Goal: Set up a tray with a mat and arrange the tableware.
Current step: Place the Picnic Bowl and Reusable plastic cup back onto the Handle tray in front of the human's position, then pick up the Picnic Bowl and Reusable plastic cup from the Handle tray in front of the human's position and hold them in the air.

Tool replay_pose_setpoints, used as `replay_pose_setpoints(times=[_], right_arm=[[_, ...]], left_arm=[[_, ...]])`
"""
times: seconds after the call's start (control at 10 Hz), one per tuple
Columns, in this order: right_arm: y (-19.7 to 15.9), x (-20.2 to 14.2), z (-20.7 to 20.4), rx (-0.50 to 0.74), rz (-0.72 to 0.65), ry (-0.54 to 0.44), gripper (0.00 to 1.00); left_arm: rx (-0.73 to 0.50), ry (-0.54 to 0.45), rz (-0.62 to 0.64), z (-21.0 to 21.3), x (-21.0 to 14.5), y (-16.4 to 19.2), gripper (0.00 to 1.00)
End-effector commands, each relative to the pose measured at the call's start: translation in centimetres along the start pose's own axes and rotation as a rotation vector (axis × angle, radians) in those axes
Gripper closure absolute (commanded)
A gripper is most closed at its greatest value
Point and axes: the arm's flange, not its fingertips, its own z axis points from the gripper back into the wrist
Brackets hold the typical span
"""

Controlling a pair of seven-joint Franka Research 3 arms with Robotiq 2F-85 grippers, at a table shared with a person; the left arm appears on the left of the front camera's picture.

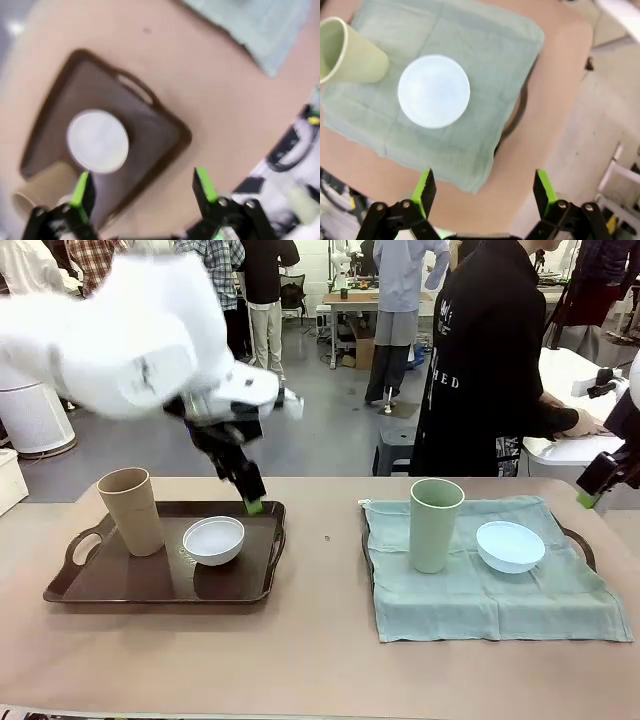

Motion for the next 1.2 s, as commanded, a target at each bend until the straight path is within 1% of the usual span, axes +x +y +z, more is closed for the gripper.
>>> replay_pose_setpoints(times=[0.0, 0.1, 0.2, 1.1], right_arm=[[2.1, -1.3, 3.0, -0.031, 0.009, 0.033, 0.0], [2.4, -1.2, 3.6, -0.051, 0.027, 0.03, 0.0], [1.0, -0.7, 1.8, -0.019, 0.001, 0.018, 0.0], [1.0, -0.7, 1.8, -0.019, 0.001, 0.018, 0.0]], left_arm=[[0.003, 0.047, 0.102, 6.4, 2.2, -2.5, 0.0], [-0.01, 0.047, 0.117, 8.0, 1.5, -2.3, 0.0], [0.026, 0.031, 0.062, 5.1, 0.1, -1.9, 0.0], [0.026, 0.031, 0.062, 5.1, 0.1, -1.9, 0.0]])
